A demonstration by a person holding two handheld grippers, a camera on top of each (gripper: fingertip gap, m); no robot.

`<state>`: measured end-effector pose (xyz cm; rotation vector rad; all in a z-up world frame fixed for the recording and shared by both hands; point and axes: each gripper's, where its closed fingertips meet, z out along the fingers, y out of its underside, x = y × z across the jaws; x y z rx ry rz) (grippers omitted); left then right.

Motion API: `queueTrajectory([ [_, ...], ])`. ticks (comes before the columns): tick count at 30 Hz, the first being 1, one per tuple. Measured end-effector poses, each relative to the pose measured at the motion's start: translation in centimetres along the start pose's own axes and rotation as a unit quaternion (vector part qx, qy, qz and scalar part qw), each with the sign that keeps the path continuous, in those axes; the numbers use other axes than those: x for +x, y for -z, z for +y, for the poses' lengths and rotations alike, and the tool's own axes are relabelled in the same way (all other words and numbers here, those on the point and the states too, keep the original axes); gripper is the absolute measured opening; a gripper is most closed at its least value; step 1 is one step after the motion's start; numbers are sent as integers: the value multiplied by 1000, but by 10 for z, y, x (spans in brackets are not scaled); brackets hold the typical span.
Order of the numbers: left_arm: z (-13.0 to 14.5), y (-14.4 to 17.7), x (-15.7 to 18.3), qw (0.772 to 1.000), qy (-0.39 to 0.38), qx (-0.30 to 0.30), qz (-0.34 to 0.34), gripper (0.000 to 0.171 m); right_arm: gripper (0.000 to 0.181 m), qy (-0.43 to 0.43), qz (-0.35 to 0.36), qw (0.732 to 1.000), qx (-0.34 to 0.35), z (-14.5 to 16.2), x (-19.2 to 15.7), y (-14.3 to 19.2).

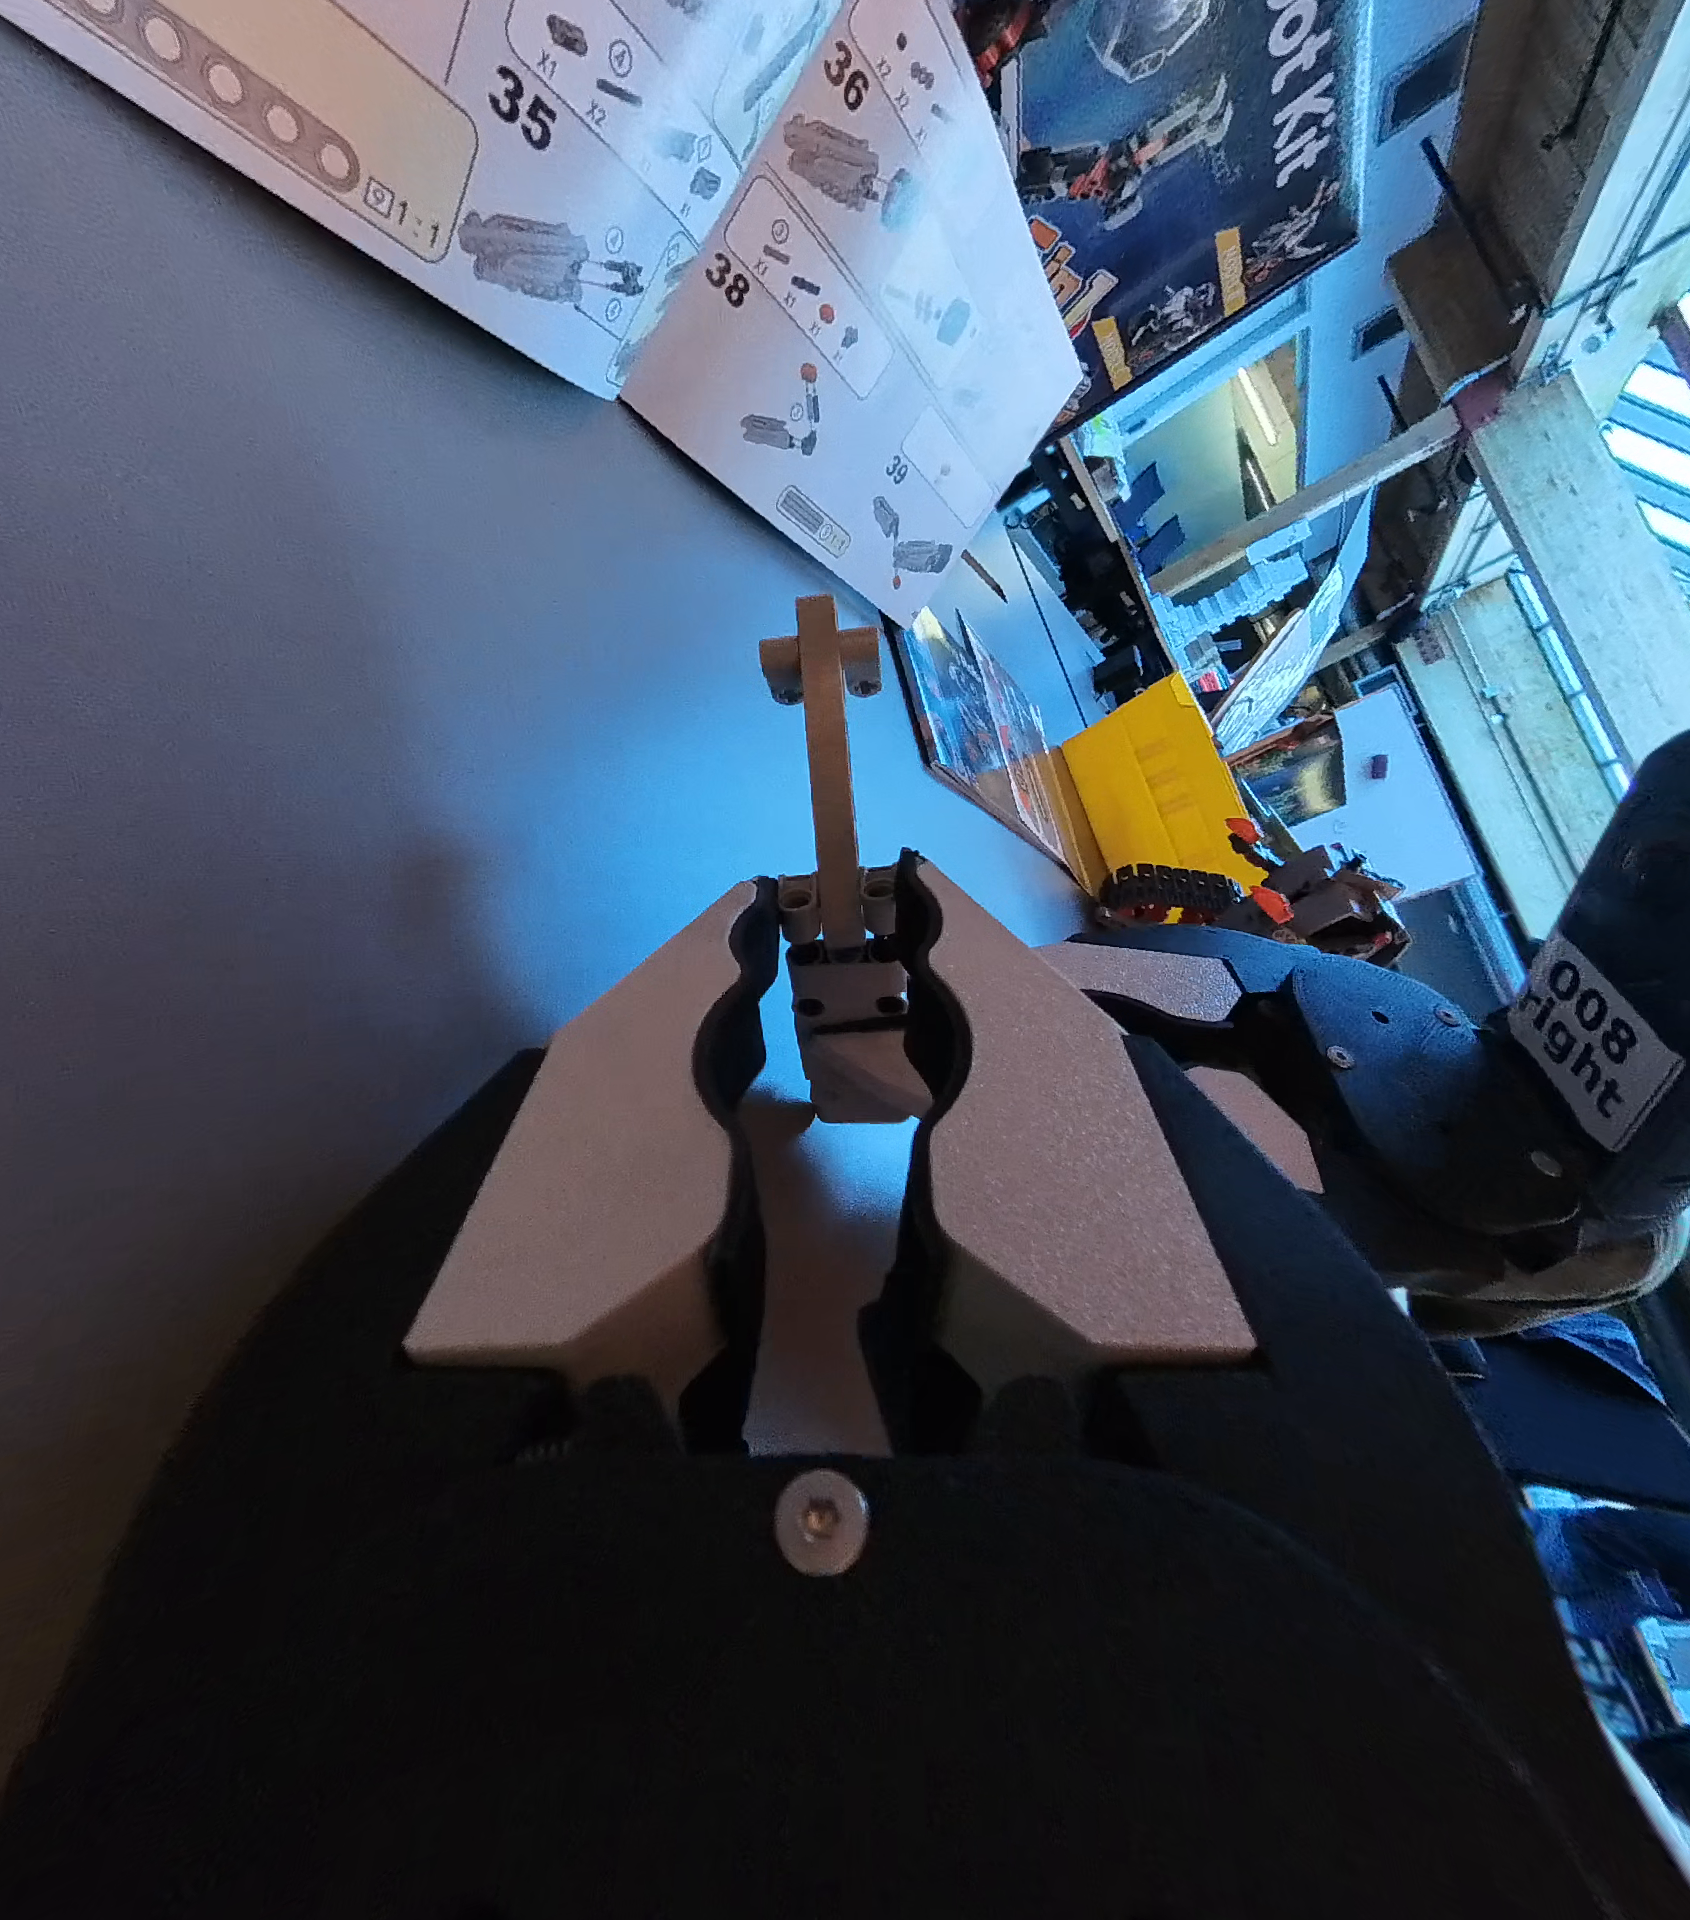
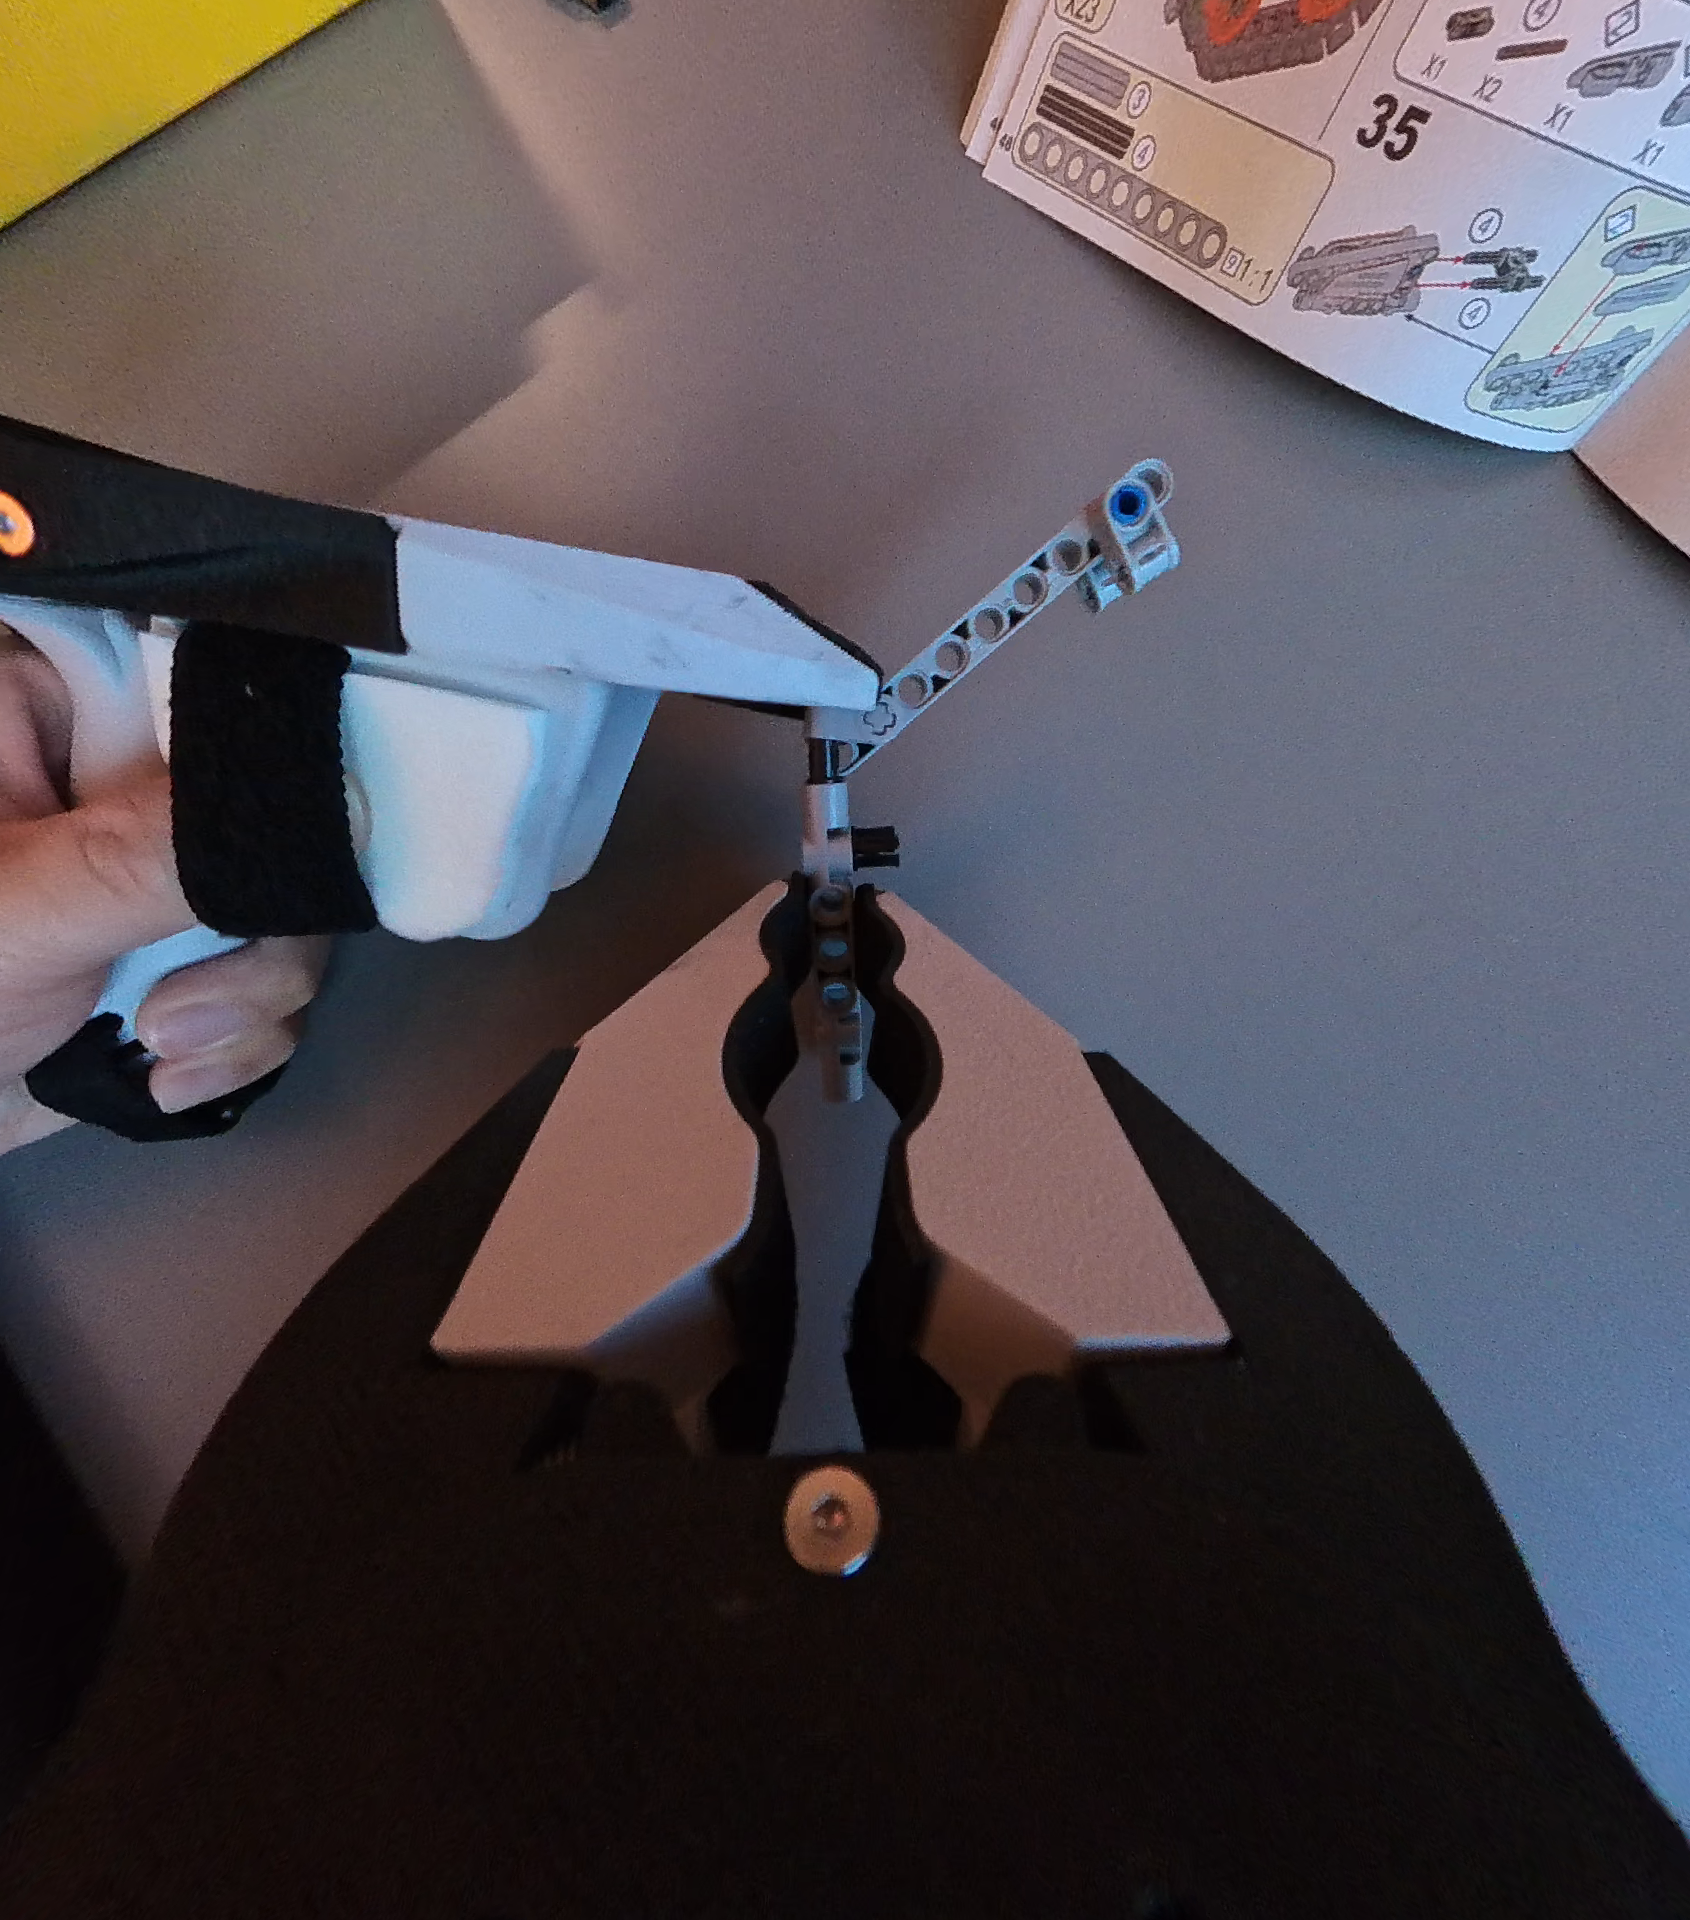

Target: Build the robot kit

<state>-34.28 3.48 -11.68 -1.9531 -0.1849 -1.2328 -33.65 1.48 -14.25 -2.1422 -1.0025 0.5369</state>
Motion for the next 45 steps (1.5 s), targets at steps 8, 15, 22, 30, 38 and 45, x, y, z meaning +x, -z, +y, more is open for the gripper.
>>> queueTrajectory([
  [8,0,-2,2,999,-37,-1,-11,22,7,-18,-1,1000,-8,0,1,0],
  [15,6,-6,1,996,-83,-20,-36,24,6,-16,0,1000,-6,0,1,0],
  [22,1,-3,4,999,-29,-21,4,24,7,-6,-5,1000,3,-1,0,-1],
  [30,-2,-1,5,999,28,-21,38,25,7,15,7,1000,5,-2,-1,-1],
  [38,-4,2,7,994,76,-21,71,22,7,36,23,999,8,-3,-2,1],
  [45,-4,3,5,995,76,-19,65,12,7,31,19,999,12,-4,-2,2],
])
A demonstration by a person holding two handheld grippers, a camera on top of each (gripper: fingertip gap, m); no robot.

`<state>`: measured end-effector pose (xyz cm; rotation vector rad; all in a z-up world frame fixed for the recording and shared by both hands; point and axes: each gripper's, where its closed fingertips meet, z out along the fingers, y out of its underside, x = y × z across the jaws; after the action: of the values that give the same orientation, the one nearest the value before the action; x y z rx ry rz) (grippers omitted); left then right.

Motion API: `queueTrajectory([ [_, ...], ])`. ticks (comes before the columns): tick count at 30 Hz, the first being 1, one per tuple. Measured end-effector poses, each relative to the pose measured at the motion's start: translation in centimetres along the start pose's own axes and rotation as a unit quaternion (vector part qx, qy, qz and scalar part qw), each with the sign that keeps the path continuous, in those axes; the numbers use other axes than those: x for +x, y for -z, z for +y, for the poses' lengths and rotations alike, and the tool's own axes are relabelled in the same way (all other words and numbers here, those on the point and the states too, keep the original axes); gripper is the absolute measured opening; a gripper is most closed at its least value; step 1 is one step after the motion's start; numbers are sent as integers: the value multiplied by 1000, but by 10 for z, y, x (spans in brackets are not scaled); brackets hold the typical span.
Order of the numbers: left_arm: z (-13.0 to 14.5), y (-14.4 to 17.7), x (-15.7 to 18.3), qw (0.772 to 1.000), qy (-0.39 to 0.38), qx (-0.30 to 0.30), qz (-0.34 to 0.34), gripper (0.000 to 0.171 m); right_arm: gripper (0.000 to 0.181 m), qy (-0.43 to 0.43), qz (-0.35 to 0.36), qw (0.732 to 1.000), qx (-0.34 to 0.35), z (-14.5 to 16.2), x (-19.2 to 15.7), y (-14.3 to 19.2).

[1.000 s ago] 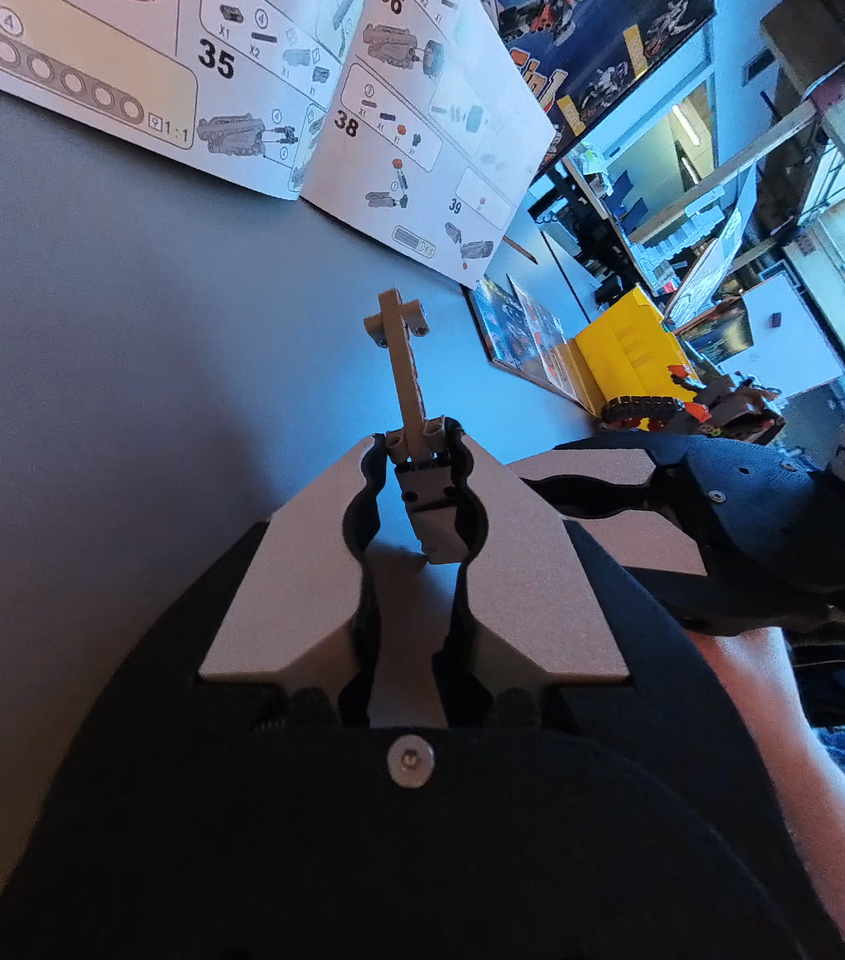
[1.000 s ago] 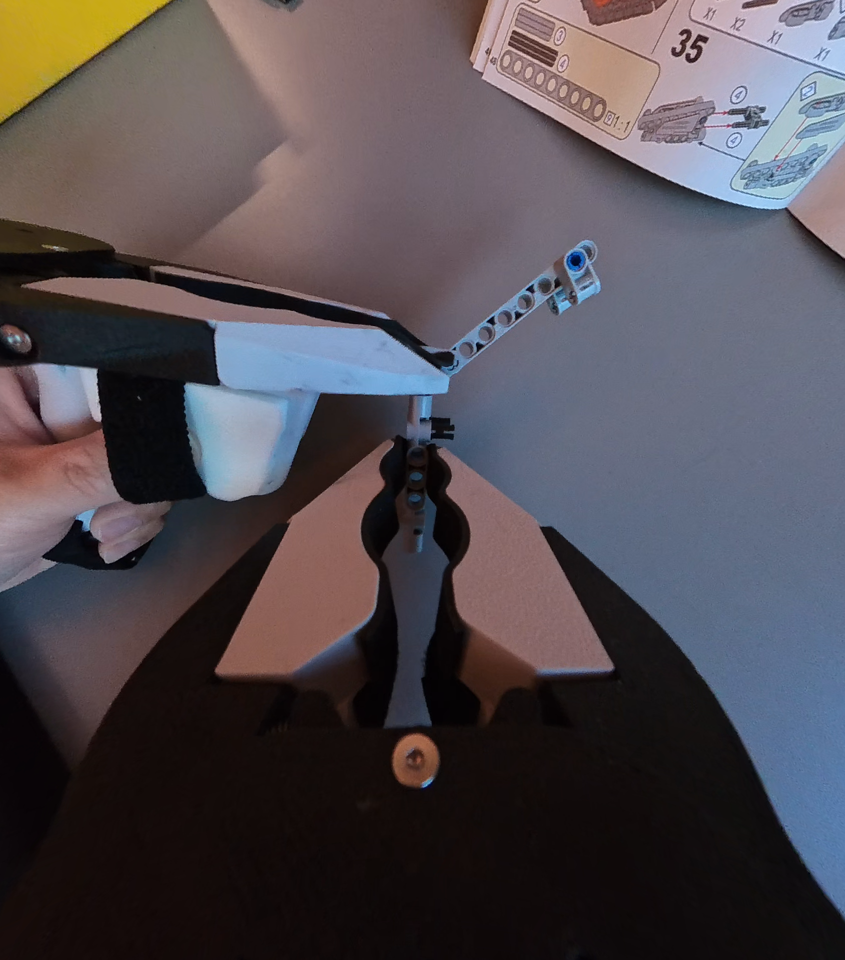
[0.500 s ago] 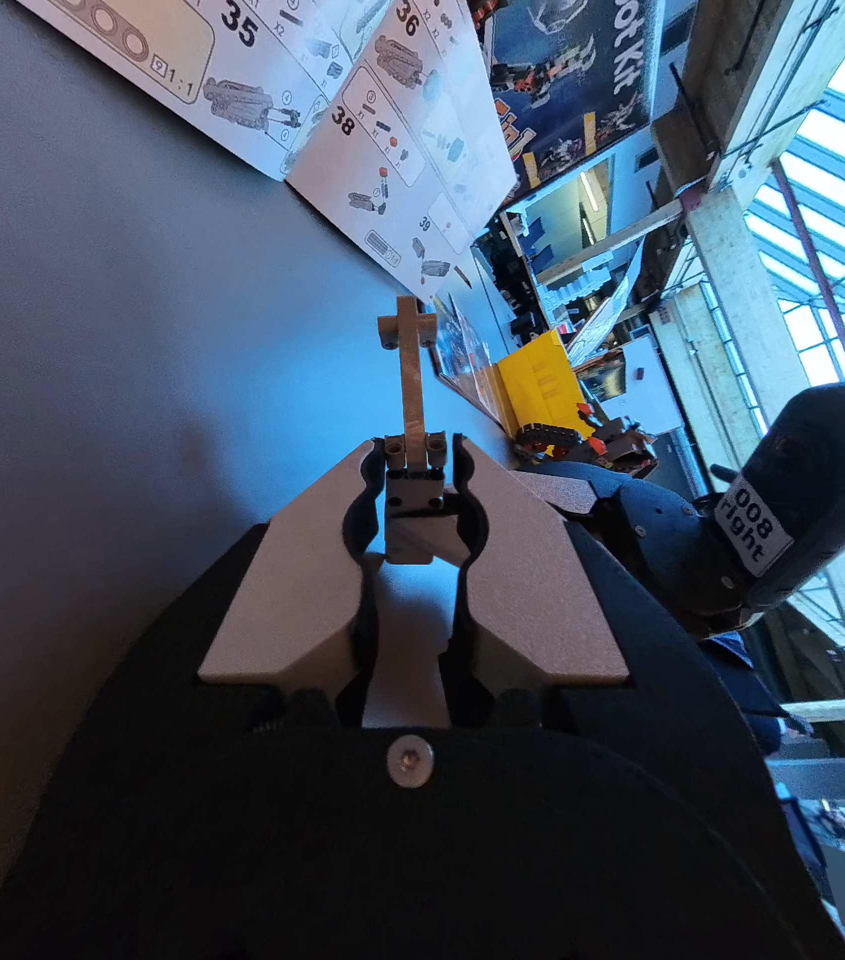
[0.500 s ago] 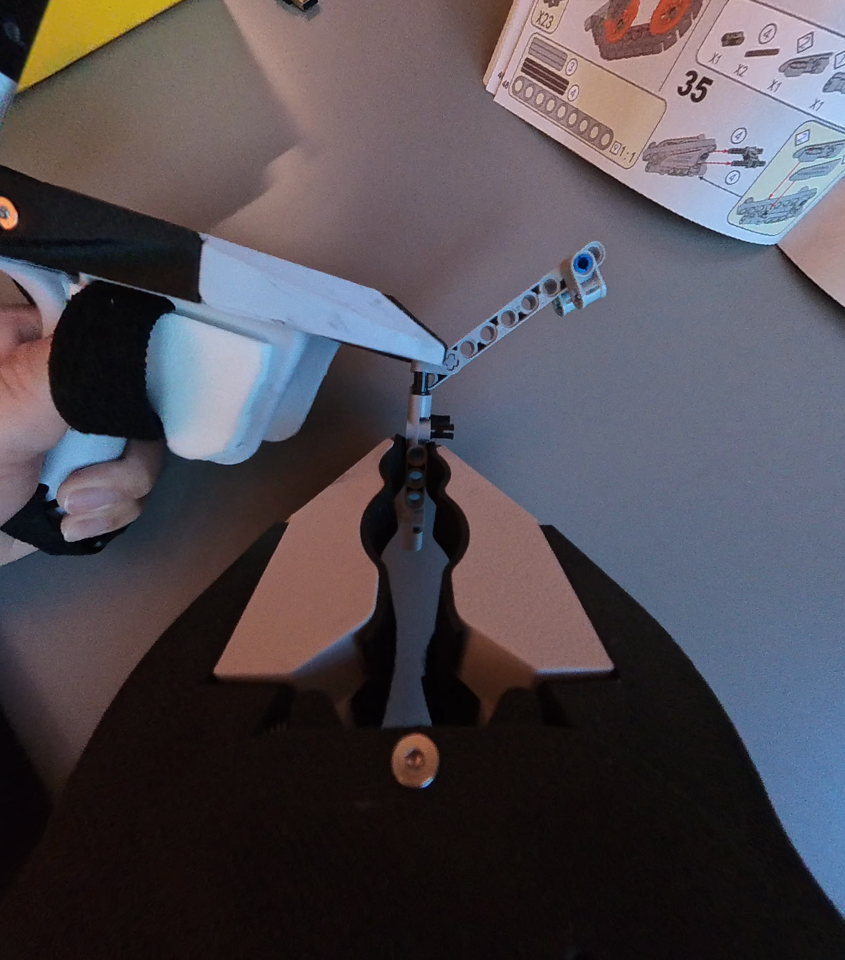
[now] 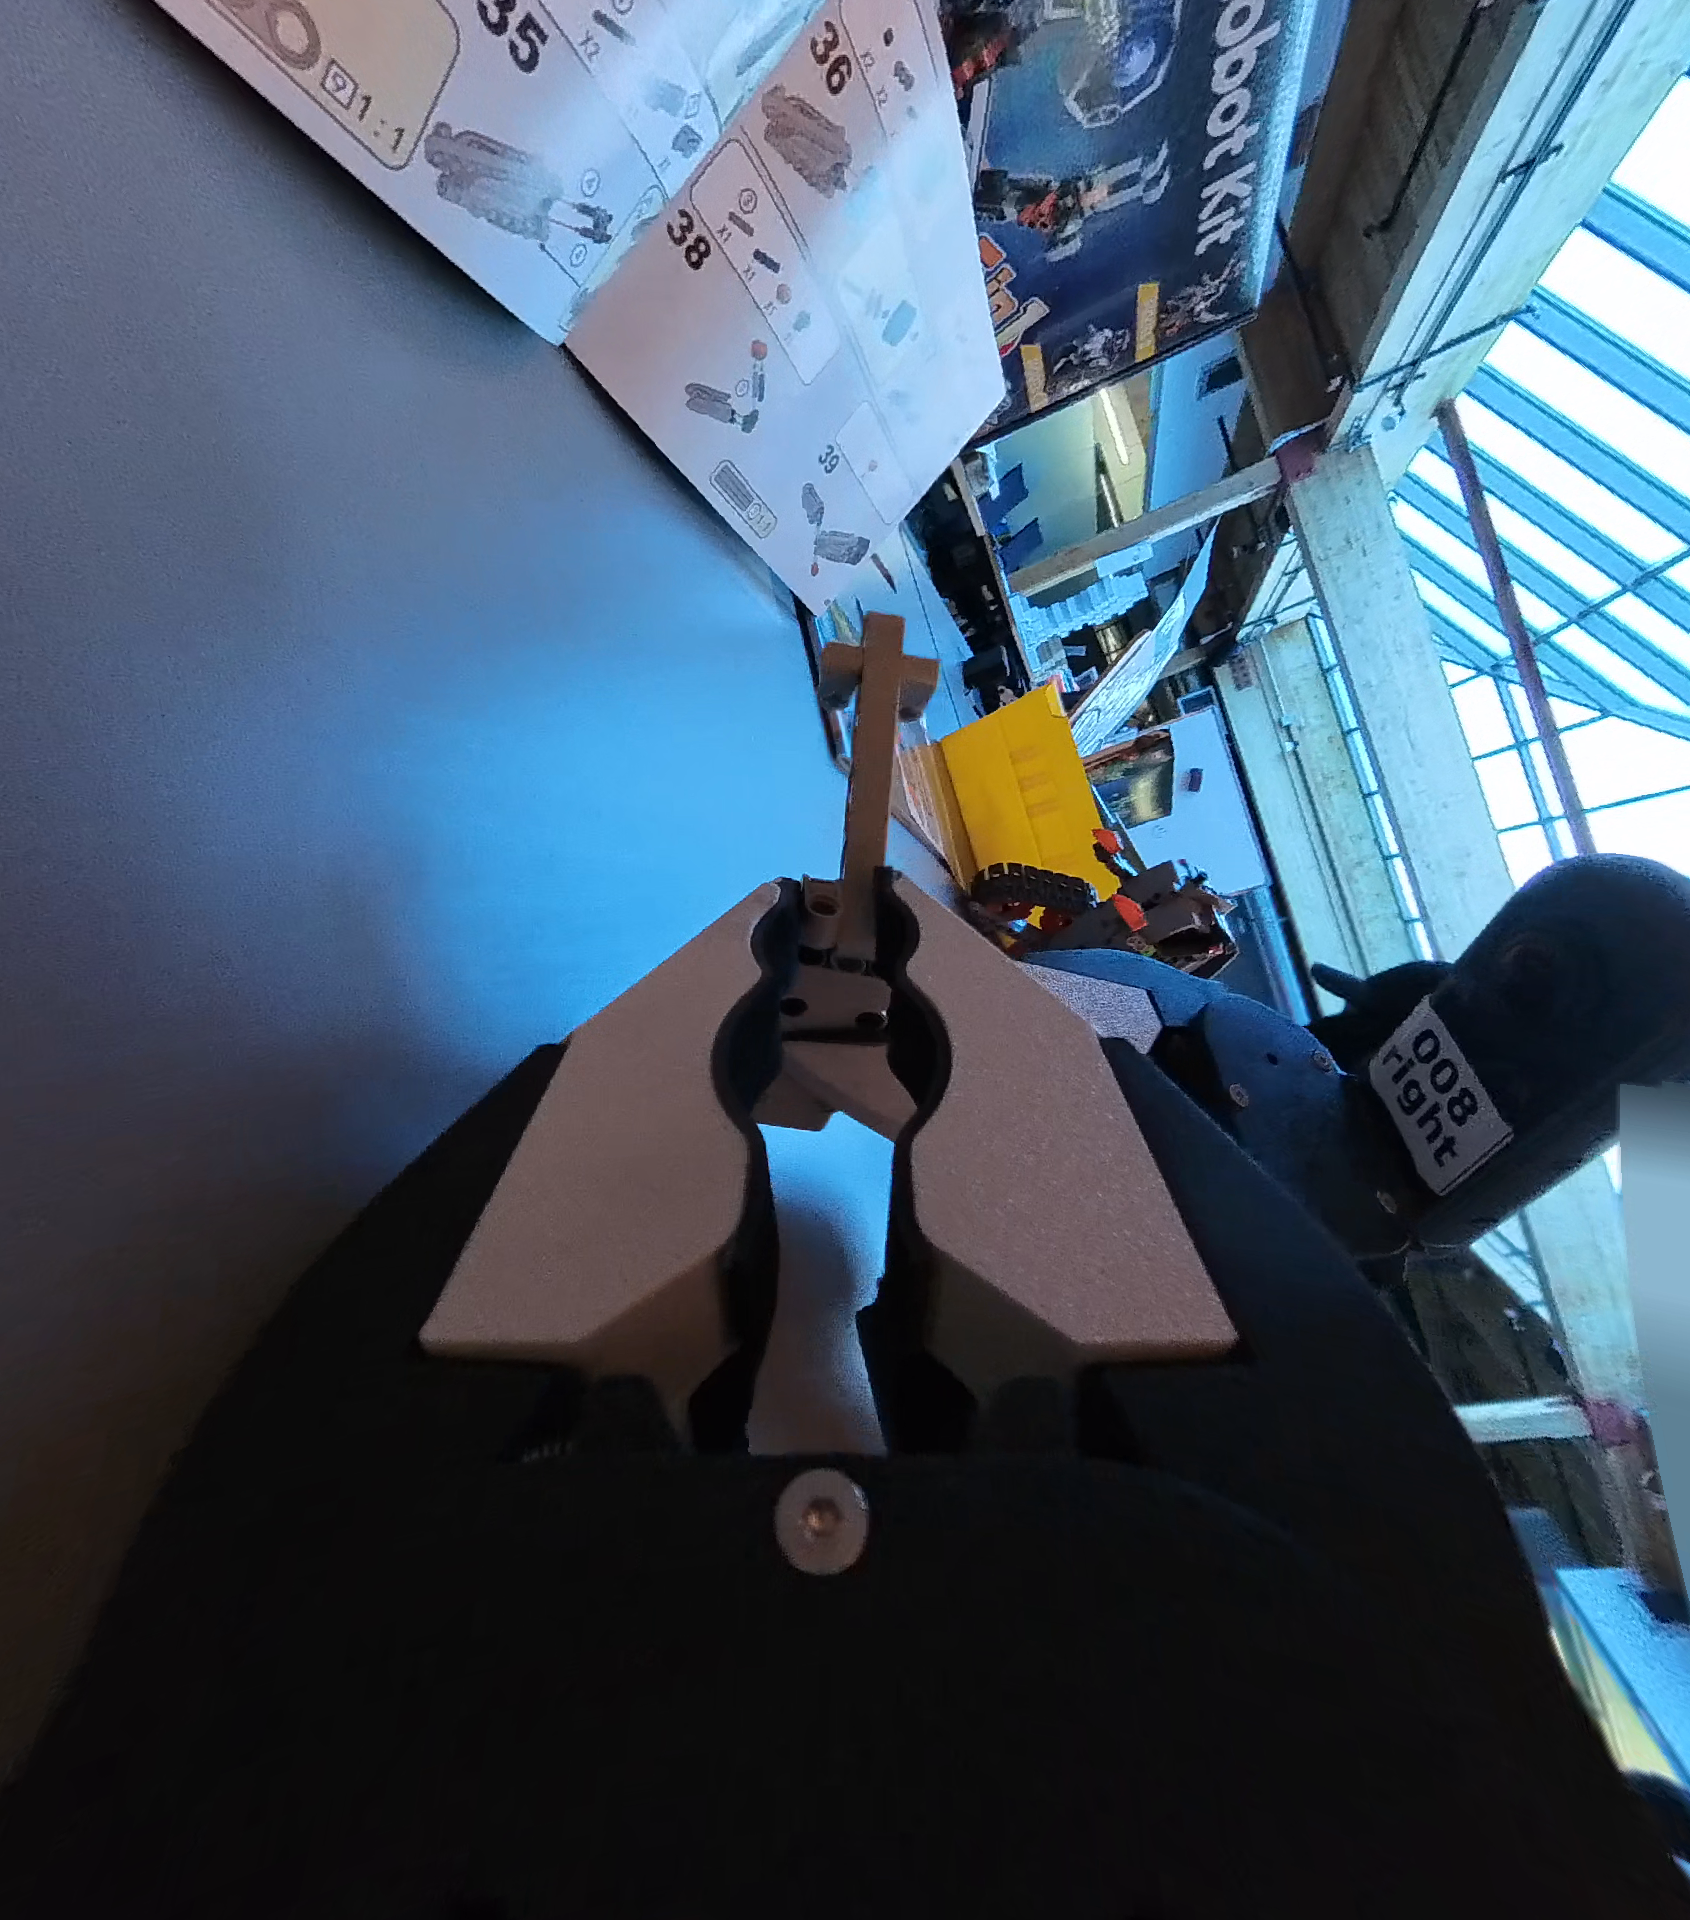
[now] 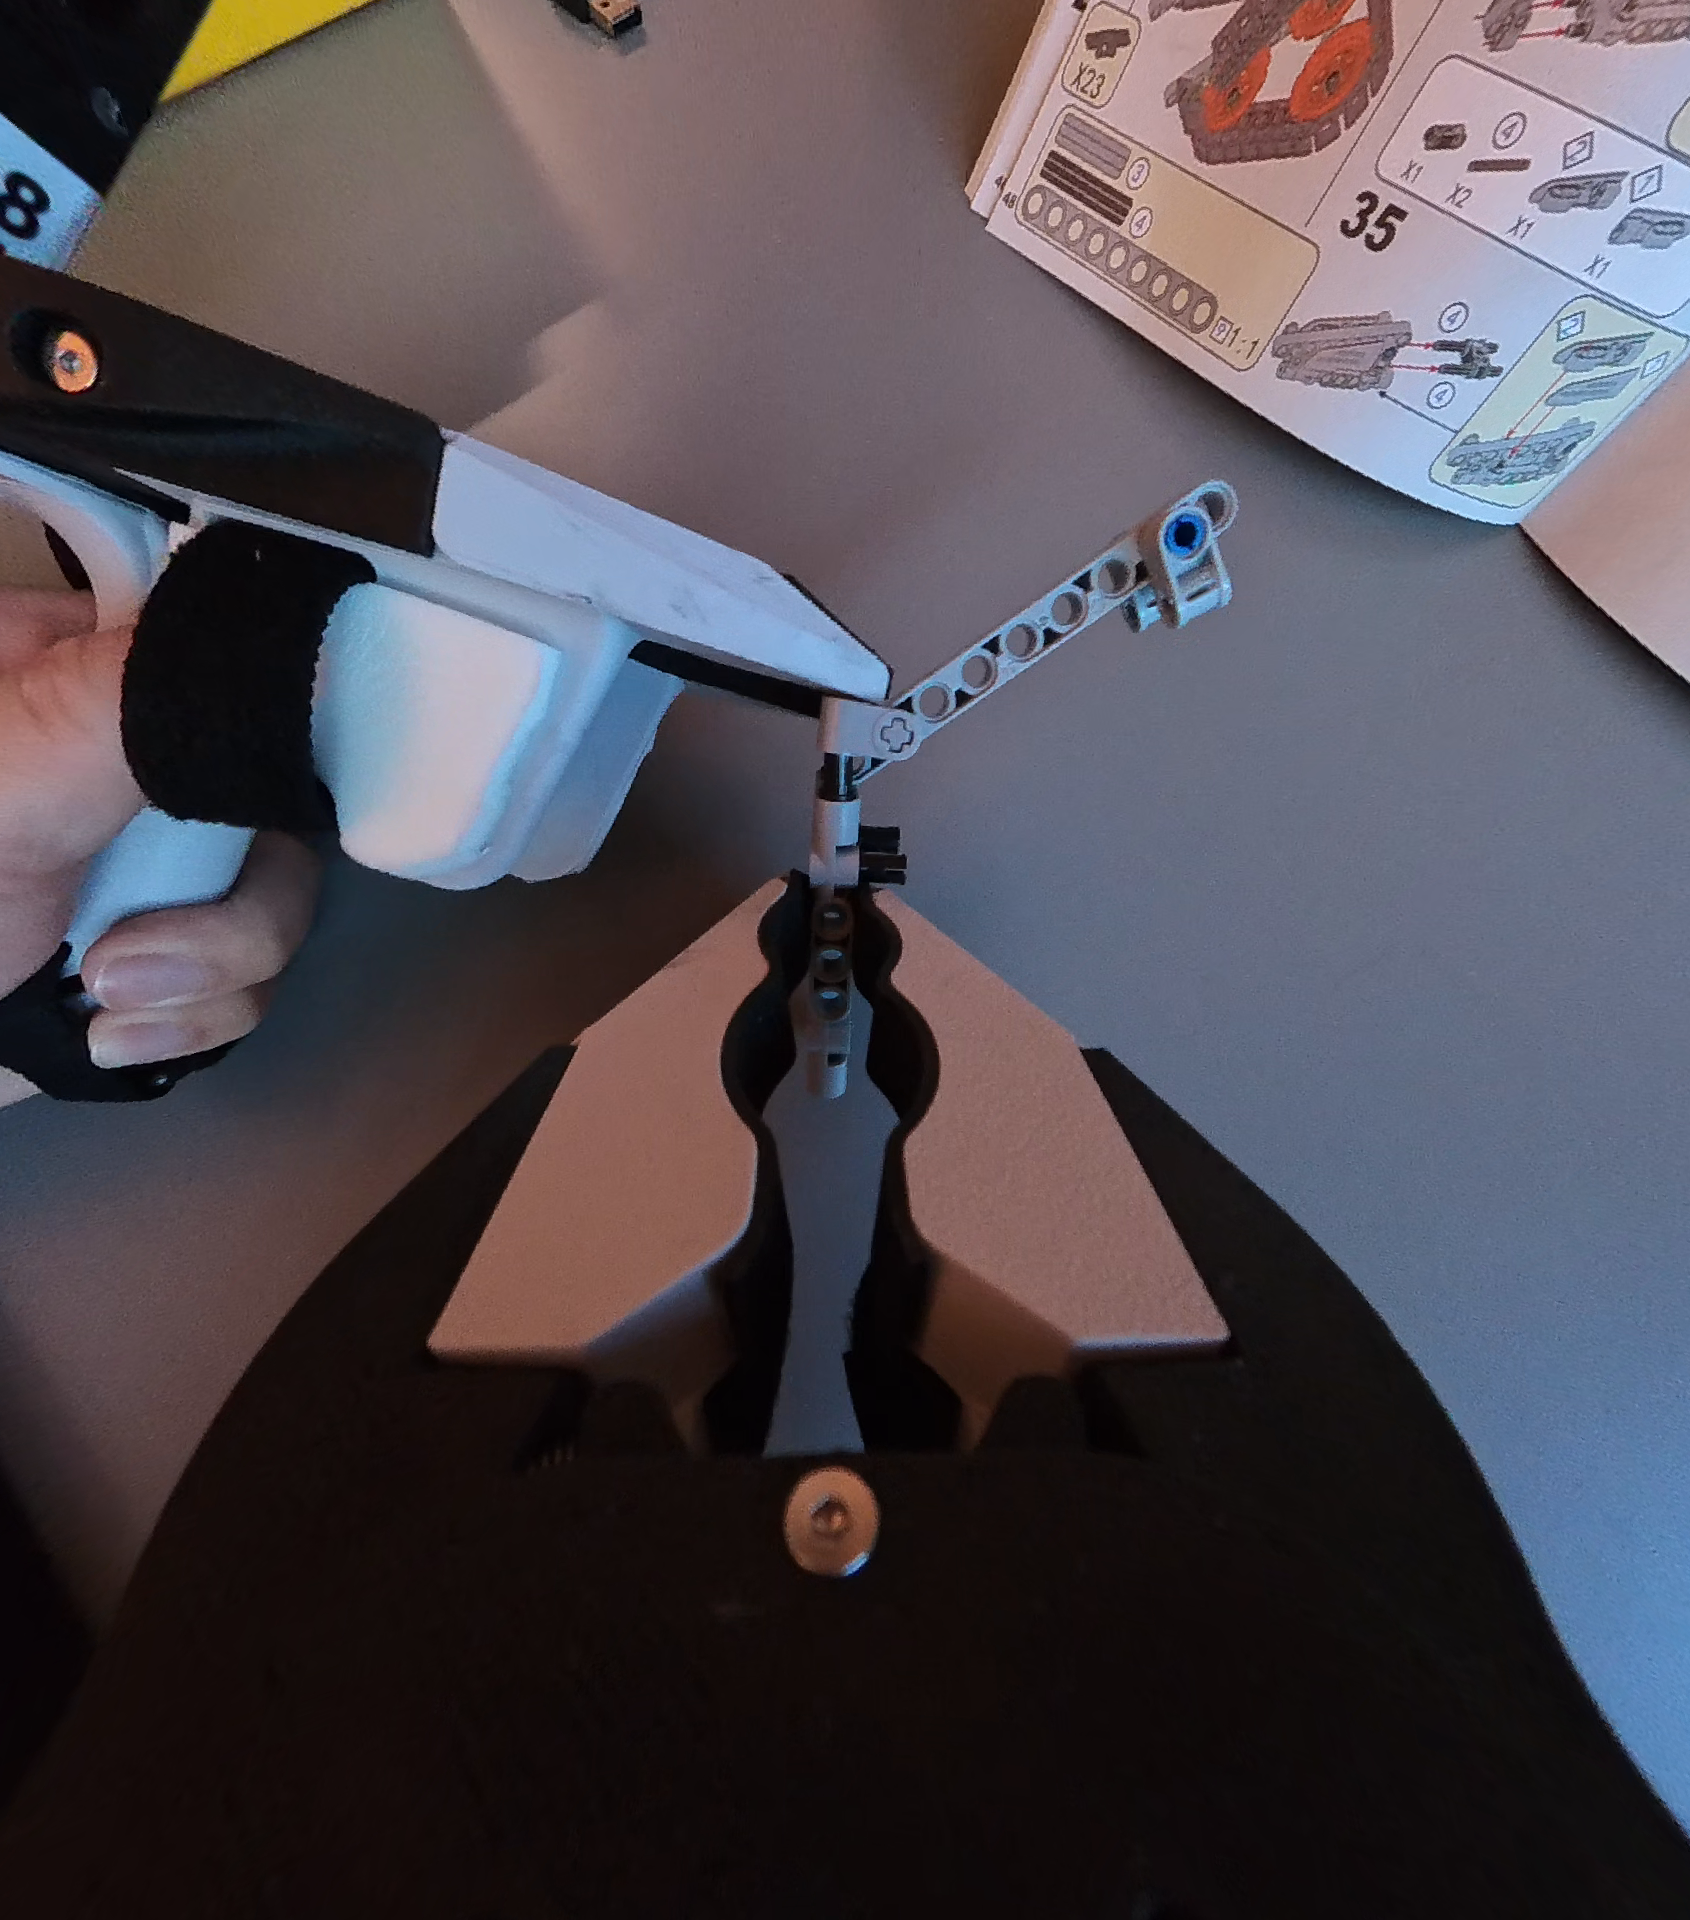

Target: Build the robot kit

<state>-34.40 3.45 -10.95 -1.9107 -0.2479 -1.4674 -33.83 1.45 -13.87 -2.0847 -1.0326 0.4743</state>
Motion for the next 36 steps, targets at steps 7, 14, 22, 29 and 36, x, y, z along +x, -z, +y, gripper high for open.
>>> queueTrajectory([
  [7,1,0,2,1000,-17,-1,0,21,7,0,-1,1000,-2,0,0,-1],
  [14,-1,0,0,1000,-18,3,-6,13,7,-4,-5,1000,1,0,0,0],
  [22,0,0,-1,997,-72,10,-39,11,7,-5,-3,1000,-7,0,-1,-1],
  [29,0,2,-7,994,-85,9,-64,4,7,-24,-22,999,-15,0,-4,-2],
  [36,0,2,-4,997,-71,7,-44,5,7,-27,-19,999,0,-1,-1,-1],
])
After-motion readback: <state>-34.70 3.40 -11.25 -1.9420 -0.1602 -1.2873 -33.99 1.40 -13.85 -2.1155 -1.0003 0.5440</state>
